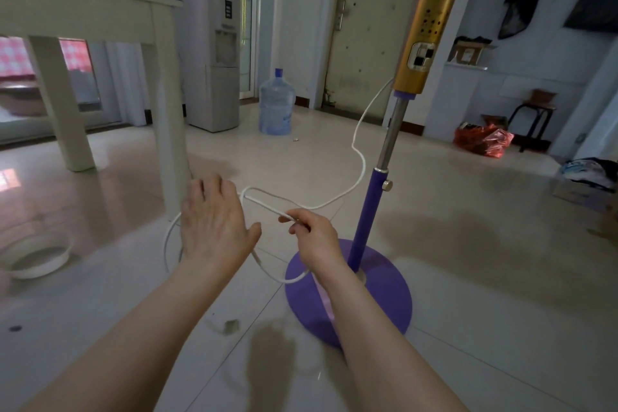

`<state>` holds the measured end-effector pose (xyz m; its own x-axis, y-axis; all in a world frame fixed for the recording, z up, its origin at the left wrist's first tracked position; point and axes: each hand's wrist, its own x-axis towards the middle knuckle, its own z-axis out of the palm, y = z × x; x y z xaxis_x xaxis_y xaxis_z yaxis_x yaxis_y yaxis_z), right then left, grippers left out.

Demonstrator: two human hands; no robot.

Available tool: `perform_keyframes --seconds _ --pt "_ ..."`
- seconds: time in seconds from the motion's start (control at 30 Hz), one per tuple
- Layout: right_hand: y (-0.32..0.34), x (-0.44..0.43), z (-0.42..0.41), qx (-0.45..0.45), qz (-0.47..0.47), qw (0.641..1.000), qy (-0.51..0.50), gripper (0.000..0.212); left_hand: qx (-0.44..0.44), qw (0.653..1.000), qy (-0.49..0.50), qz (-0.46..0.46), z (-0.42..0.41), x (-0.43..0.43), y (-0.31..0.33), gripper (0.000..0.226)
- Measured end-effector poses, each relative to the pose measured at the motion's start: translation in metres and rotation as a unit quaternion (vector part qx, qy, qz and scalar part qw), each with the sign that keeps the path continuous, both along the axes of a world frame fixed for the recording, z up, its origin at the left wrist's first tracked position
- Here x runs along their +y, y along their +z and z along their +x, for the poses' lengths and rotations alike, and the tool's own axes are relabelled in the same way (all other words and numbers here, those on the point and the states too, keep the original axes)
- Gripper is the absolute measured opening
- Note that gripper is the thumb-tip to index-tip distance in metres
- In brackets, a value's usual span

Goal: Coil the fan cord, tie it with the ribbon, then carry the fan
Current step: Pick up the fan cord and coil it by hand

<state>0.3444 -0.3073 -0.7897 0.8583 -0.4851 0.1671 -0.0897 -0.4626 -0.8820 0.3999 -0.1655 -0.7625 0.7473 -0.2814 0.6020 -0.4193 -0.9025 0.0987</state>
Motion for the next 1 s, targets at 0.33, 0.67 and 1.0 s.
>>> perform_keyframes --seconds 0.33,0.67,1.0 --pt "0.002 -0.006 0.002 -0.035 -0.016 0.999 -0.03 0.033 0.49 0.799 -0.127 -0.324 0.019 0.016 -0.003 0.02" --pt "0.007 0.022 0.008 -0.043 -0.005 0.999 0.022 0.033 0.492 0.648 -0.156 -0.56 0.015 -0.01 -0.008 0.009" --pt "0.011 0.046 0.013 0.125 -0.004 0.992 0.001 0.049 0.391 0.6 -0.143 -0.683 0.02 -0.021 0.007 0.035"
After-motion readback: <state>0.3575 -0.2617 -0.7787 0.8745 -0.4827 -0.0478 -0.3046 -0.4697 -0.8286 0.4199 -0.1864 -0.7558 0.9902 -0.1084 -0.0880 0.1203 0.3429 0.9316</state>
